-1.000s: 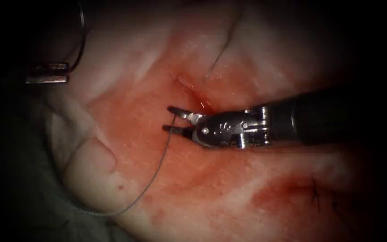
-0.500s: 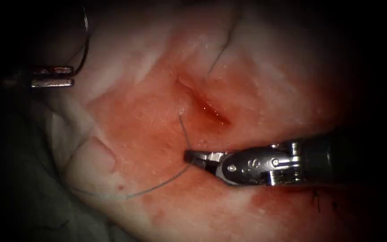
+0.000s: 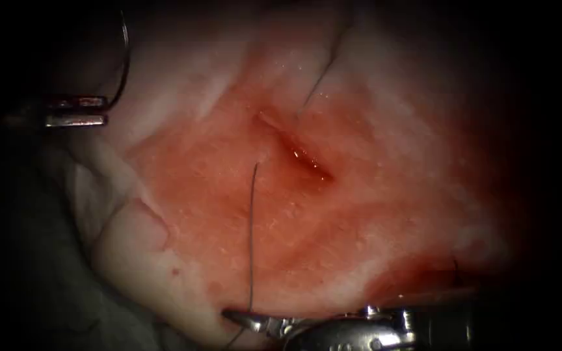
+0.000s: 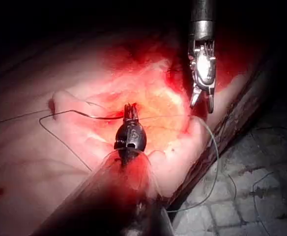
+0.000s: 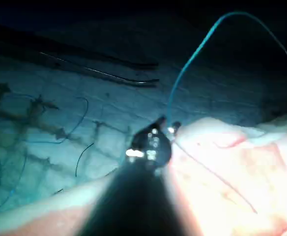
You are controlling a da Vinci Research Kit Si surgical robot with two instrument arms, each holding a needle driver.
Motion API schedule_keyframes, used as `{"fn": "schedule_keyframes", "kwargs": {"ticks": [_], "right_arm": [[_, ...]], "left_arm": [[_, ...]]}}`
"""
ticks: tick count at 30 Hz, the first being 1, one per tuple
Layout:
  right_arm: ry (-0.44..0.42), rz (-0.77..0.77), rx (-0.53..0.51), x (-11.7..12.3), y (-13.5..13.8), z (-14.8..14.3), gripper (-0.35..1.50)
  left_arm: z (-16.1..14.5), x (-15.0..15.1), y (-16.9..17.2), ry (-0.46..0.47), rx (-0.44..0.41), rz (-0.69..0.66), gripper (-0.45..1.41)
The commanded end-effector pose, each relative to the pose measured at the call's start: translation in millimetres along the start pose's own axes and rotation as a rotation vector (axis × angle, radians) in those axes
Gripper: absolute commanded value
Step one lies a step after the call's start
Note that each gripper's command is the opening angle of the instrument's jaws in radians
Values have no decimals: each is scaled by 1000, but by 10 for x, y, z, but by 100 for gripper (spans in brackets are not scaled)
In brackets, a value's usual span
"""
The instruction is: Wound Closure
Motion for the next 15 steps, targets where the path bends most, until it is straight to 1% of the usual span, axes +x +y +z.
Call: {"fn": "schedule_keyframes", "kwargs": {"ticks": [1,2,3,5,6,8,12,15], "right_arm": [[-8,12,-14,-6,4,-3,96],[-13,16,-26,-7,10,-8,101],[-18,17,-48,-8,22,-19,110],[-13,20,-64,-11,32,-26,110],[-17,16,-84,-16,44,-30,110],[-30,10,-113,-23,55,-29,110],[-59,-2,-162,-42,77,-14,110],[-87,-10,-208,-74,116,19,108]], "left_arm": [[6,-5,4,0,-2,-1,-45],[6,-5,4,0,-2,-1,-45],[5,-5,4,-2,-4,-1,-45],[5,-5,4,-2,-5,-1,-45],[4,-5,3,-2,-6,-1,-45],[4,-5,3,-2,-5,-1,-45],[7,-5,4,-1,-5,-1,-45],[10,-8,5,-6,-6,-3,-45]]}}
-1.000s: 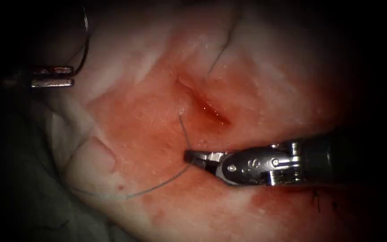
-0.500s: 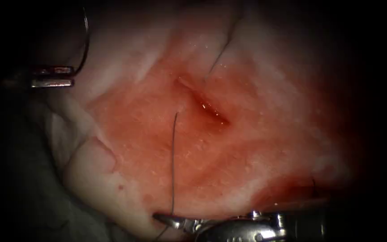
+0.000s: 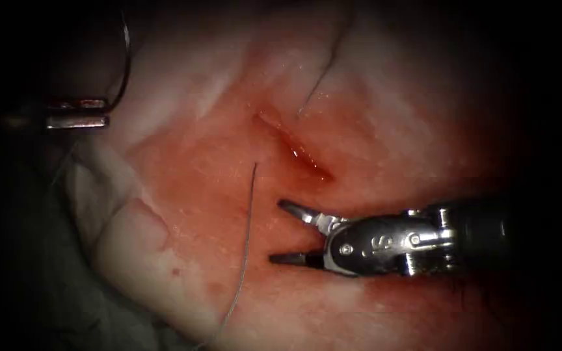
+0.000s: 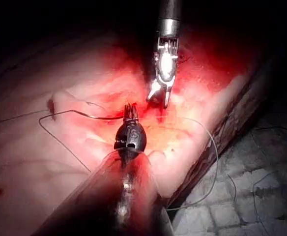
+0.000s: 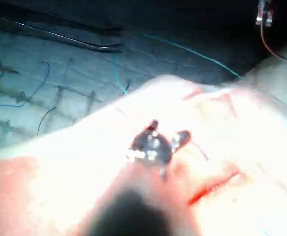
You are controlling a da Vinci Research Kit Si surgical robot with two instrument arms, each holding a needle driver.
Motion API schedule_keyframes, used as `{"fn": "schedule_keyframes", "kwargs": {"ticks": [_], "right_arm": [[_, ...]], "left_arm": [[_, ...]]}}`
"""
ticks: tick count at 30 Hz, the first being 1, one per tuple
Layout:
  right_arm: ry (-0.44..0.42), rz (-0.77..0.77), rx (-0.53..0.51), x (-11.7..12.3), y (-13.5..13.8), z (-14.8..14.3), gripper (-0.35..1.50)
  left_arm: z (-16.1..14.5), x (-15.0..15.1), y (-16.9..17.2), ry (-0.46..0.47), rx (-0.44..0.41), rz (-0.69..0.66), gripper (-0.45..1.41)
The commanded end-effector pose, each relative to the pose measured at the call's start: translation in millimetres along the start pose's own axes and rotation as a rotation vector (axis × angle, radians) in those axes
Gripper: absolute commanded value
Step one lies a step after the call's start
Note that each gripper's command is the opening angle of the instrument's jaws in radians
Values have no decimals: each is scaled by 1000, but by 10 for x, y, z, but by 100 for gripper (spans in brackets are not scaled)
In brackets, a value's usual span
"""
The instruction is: Wound Closure
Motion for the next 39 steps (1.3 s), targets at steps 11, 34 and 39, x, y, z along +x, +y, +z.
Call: {"fn": "schedule_keyframes", "kwargs": {"ticks": [11,34,39], "right_arm": [[-34,-28,-42,-54,24,63,94],[-26,-8,43,-51,12,52,-35],[-13,12,93,-37,-32,25,-35]], "left_arm": [[6,-9,2,2,-4,-4,-45],[6,-9,2,-1,-5,-4,-45],[6,-10,2,-1,-5,-4,-45]]}}
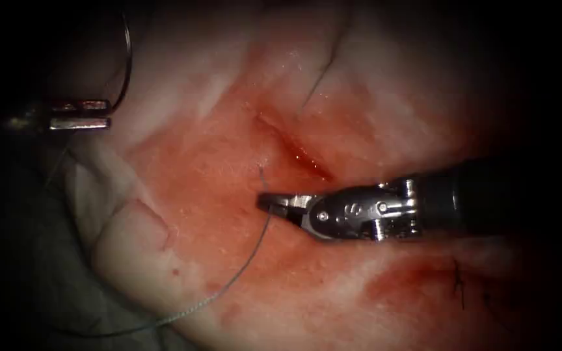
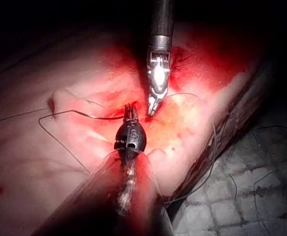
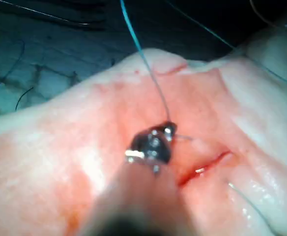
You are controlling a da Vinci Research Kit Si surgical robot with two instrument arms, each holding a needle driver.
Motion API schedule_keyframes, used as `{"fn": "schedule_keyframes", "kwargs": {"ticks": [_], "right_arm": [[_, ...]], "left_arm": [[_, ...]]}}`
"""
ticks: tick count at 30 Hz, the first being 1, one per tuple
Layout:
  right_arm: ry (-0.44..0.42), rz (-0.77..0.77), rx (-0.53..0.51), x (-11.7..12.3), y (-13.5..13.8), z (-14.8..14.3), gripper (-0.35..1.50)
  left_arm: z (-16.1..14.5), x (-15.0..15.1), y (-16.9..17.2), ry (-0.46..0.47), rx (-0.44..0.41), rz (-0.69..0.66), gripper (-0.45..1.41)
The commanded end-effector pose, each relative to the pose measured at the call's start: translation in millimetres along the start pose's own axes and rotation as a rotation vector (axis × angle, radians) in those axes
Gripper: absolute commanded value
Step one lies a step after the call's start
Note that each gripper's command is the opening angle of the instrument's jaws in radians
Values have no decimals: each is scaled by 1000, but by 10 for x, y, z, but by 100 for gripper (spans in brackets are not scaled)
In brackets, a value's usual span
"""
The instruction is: Wound Closure
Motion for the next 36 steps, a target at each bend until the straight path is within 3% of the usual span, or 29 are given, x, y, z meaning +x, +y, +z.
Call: {"fn": "schedule_keyframes", "kwargs": {"ticks": [1,7,9,17,18,19,20,22,28,36], "right_arm": [[2,8,18,6,-23,3,-35],[6,-1,75,50,-69,-3,-35],[38,-4,157,74,-93,-6,-35],[88,-15,253,105,-124,-7,-35],[95,-16,253,107,-122,-8,-16],[110,-13,225,110,-111,-14,49],[111,-1,199,110,-104,-18,89],[117,3,164,109,-88,-27,118],[73,19,71,77,-29,-53,111],[-1,-31,-63,39,29,-13,104]], "left_arm": [[7,-5,3,0,-2,-1,-45],[8,-5,4,-1,0,-7,-45],[8,-5,4,-1,0,-7,-45],[9,-5,4,-2,-3,-7,-45],[9,-5,4,-2,-3,-7,-45],[9,-5,4,-2,-4,-7,-45],[9,-5,4,-1,-4,-7,-45],[8,-5,5,-1,-4,-6,-45],[9,-5,5,-2,-4,-6,-45],[9,-6,5,-2,-4,-6,-45]]}}
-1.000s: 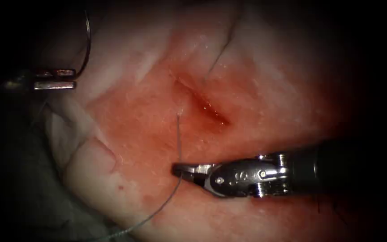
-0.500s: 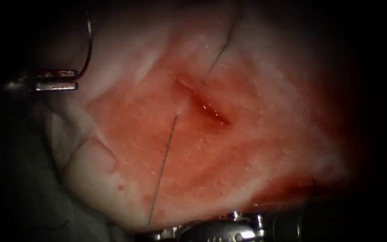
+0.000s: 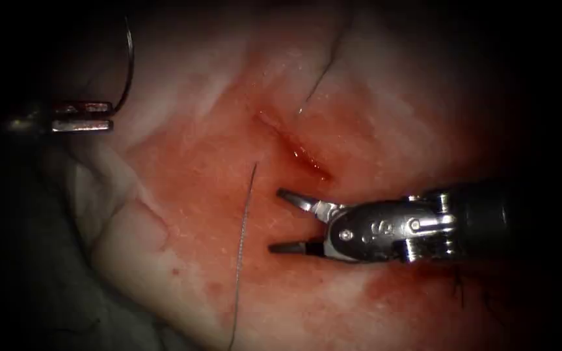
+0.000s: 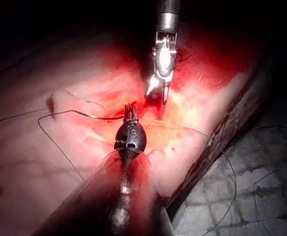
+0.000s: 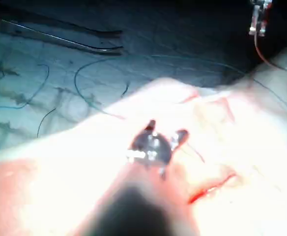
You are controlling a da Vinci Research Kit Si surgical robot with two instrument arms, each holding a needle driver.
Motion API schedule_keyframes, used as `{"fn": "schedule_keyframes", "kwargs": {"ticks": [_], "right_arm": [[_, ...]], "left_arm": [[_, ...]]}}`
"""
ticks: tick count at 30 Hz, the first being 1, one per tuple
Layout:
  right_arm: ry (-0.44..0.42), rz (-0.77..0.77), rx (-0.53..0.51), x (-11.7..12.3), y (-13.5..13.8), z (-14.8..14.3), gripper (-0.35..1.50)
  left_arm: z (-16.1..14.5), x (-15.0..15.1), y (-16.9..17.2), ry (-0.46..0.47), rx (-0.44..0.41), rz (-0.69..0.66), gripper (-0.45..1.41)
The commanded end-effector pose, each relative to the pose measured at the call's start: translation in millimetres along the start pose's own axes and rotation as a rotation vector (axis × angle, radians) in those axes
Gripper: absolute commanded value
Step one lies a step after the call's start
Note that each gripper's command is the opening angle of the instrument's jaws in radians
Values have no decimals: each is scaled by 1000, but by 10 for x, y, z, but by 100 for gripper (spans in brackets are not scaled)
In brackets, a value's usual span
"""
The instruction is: Wound Closure
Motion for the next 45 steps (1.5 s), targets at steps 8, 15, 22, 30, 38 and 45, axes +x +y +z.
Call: {"fn": "schedule_keyframes", "kwargs": {"ticks": [8,15,22,30,38,45], "right_arm": [[-49,-57,-55,-52,3,80,99],[-36,-71,-28,-54,3,74,-35],[-62,-92,36,-45,-30,45,-35],[-12,-88,138,2,-85,0,-35],[32,-48,224,35,-120,-4,-35],[132,-18,230,73,-143,-9,5]], "left_arm": [[7,-6,4,0,-1,-1,-45],[7,-7,3,1,-2,0,-45],[6,-7,2,-2,-5,1,-45],[6,-7,3,0,-7,1,-45],[6,-7,3,0,-7,1,-45],[8,-9,4,-3,-7,3,-45]]}}
